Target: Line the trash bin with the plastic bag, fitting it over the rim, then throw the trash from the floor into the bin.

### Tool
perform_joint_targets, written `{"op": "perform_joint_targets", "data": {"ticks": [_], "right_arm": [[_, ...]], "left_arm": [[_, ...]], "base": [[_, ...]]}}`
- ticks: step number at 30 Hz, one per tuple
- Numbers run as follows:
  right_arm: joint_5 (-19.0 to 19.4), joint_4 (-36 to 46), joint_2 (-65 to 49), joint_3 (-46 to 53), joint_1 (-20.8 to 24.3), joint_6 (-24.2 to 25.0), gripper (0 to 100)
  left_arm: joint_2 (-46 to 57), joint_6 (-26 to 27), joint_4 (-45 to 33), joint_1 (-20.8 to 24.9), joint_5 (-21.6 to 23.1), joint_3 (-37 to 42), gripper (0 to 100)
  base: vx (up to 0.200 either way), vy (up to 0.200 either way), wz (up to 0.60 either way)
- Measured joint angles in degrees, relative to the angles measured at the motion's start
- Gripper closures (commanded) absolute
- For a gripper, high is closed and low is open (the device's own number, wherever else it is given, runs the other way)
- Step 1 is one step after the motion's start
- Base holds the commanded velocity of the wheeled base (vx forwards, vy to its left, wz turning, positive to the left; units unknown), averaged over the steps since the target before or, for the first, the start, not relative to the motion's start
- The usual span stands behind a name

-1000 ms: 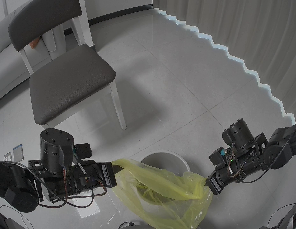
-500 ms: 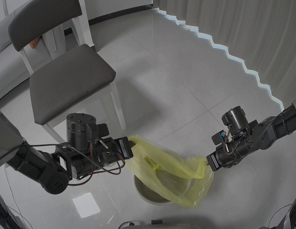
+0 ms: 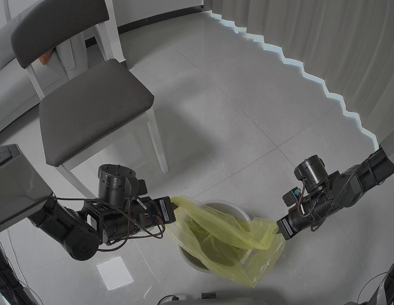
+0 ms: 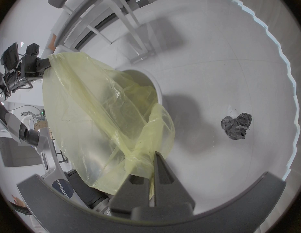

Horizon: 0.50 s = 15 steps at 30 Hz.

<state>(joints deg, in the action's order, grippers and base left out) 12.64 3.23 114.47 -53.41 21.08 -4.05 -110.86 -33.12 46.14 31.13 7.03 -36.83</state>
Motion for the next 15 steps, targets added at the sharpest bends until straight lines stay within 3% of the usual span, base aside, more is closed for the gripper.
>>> {"op": "perform_joint_targets", "data": {"ticks": [8, 15], "right_arm": [[-0.2, 0.0, -1.5, 3.1, 2.1, 0.4, 100], [-0.5, -0.9, -0.3, 3.1, 2.4, 0.5, 100]], "left_arm": [[1.9, -0.1, 1.0, 0.0, 0.0, 6.6, 100], [-2.6, 0.1, 5.7, -1.3, 0.0, 8.5, 100]], "base": [[0.000, 0.000, 0.00], [0.000, 0.000, 0.00]]}}
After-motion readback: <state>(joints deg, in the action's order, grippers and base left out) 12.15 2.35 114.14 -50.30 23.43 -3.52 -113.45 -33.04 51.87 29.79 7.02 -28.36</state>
